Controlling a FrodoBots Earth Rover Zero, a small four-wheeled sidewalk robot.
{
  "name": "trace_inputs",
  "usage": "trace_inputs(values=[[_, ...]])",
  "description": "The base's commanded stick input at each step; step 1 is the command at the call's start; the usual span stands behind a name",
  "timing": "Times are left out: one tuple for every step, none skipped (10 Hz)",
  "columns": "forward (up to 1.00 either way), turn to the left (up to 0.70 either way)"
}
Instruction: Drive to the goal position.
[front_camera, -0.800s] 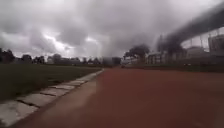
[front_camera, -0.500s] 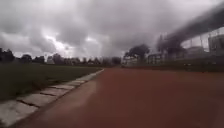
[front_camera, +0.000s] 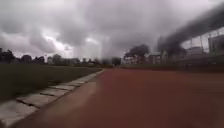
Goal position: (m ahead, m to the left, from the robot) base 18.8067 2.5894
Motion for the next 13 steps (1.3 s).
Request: trace_inputs(values=[[0.7, 0.0], [0.7, 0.0], [0.7, 0.0], [0.7, 0.0], [0.7, 0.0], [0.7, 0.0], [0.7, 0.0], [0.7, 0.0], [0.7, 0.0], [0.0, 0.0], [0.0, 0.0], [0.0, 0.0], [0.0, 0.0]])
